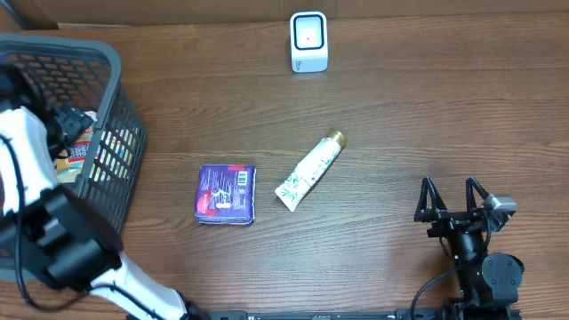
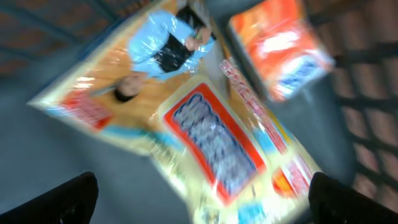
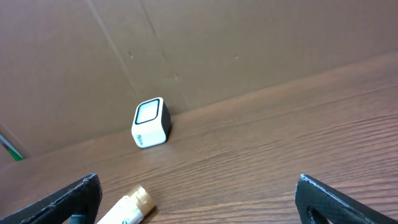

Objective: Scan the item barcode
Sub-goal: 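Reach the left gripper into the basket and grasp a yellow snack bag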

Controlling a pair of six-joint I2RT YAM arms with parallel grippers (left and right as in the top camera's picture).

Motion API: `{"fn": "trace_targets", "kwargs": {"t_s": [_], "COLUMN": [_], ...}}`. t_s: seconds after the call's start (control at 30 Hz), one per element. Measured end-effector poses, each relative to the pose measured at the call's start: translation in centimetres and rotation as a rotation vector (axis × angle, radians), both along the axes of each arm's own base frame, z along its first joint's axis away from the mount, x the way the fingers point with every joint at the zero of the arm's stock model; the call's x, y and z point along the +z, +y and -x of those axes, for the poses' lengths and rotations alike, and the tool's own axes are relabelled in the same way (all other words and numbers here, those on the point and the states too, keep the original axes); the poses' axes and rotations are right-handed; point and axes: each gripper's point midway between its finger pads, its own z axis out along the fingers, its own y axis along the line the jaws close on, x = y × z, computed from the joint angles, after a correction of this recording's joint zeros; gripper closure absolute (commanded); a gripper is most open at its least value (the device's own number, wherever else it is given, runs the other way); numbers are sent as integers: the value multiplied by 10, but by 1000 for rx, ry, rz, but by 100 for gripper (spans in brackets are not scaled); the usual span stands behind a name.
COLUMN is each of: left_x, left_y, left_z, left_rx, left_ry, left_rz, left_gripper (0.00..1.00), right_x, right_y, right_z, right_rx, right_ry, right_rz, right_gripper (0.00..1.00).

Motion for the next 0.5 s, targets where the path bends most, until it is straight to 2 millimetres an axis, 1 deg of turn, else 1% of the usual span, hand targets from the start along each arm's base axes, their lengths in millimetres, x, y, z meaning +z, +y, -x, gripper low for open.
{"fn": "trace_targets", "kwargs": {"t_s": [0.03, 0.13, 0.17, 0.2, 0.23, 0.27, 0.4, 0.5], "left_x": [-17, -57, -70, -76, -79, -80, -78, -72], "left_y": [0, -1, -2, -3, -3, -5, -7, -8], "left_z": [-2, -4, -6, -9, -12, -14, -17, -15], "left_rx": [18, 60, 73, 81, 86, 95, 97, 97], "left_ry": [15, 56, 61, 53, 42, 33, 18, 28], "left_rz": [22, 76, 99, 114, 124, 135, 149, 156], "left_gripper": [0, 0, 7, 21, 50, 96, 96, 96], "right_x": [0, 0, 0, 0, 0, 0, 0, 0], "right_y": [0, 0, 0, 0, 0, 0, 0, 0], "right_z": [0, 0, 0, 0, 0, 0, 0, 0], "right_rx": [1, 0, 0, 0, 0, 0, 0, 0], "right_ry": [-1, -1, 0, -1, 0, -1, 0, -1], "right_rz": [0, 0, 0, 0, 0, 0, 0, 0], "right_gripper": [0, 0, 0, 0, 0, 0, 0, 0]}}
